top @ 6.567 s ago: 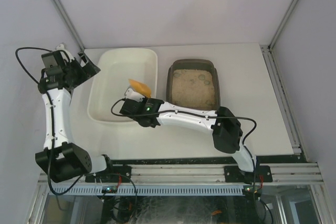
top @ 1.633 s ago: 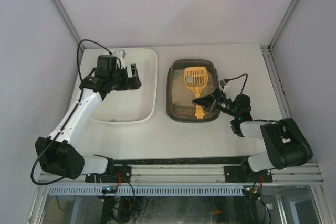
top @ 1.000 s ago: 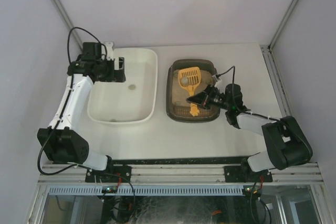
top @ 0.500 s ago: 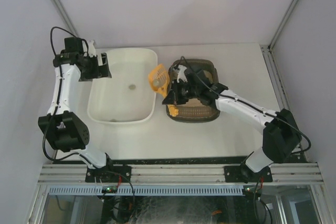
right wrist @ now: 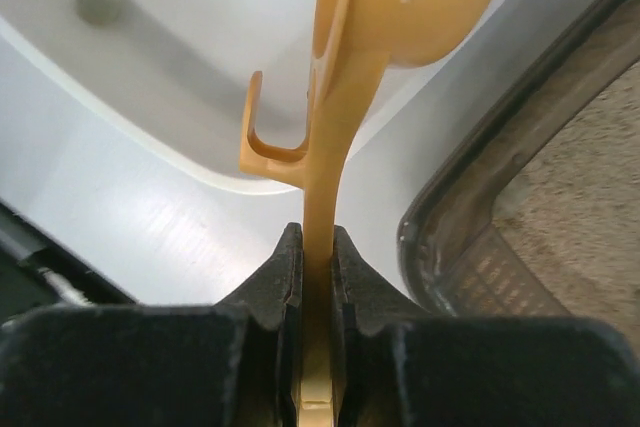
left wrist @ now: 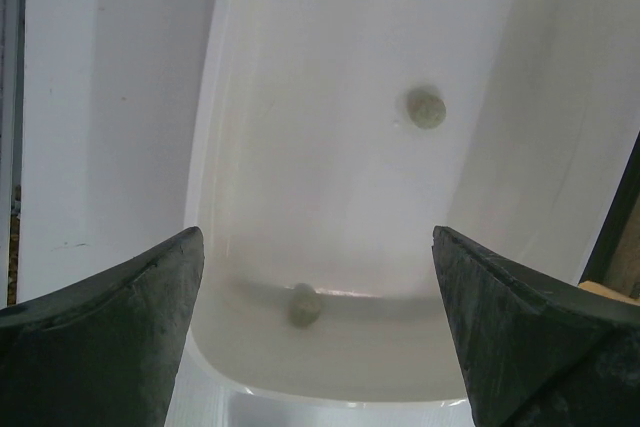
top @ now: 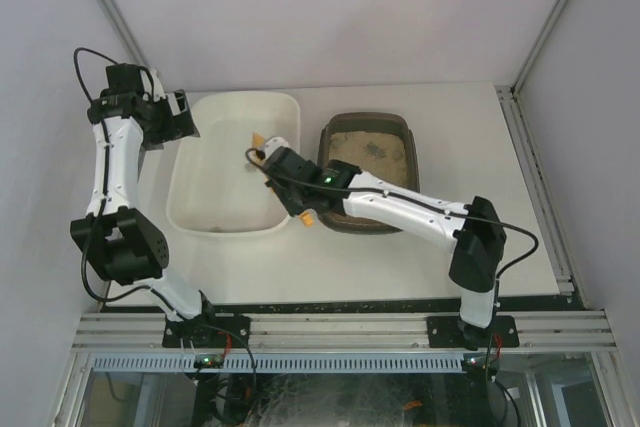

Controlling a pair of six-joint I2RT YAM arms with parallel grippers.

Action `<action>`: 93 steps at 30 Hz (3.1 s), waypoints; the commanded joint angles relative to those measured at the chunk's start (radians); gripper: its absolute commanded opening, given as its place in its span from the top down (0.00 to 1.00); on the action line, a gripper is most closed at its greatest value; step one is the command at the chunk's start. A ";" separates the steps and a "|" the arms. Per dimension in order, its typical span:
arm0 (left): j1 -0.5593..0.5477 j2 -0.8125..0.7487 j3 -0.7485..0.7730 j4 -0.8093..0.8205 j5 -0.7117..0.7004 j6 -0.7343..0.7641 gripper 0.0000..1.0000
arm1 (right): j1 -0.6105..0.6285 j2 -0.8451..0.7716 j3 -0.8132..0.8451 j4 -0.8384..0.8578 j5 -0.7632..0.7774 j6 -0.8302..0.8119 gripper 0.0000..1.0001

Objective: Clean the litter box

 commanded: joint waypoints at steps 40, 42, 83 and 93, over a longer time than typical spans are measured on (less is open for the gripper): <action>-0.435 0.013 -0.037 0.445 0.247 -0.636 0.00 | -0.355 0.043 0.181 -0.691 0.276 0.116 1.00; -0.431 -0.027 -0.069 0.445 0.234 -0.619 0.00 | -0.357 0.093 0.217 -0.705 0.286 0.115 1.00; -0.212 -0.190 -0.432 0.472 0.254 -0.485 0.00 | -0.456 0.320 0.139 -0.545 0.237 0.075 1.00; -0.210 -0.205 -0.425 0.474 0.243 -0.491 0.00 | -0.495 0.173 0.046 -0.372 0.060 0.034 1.00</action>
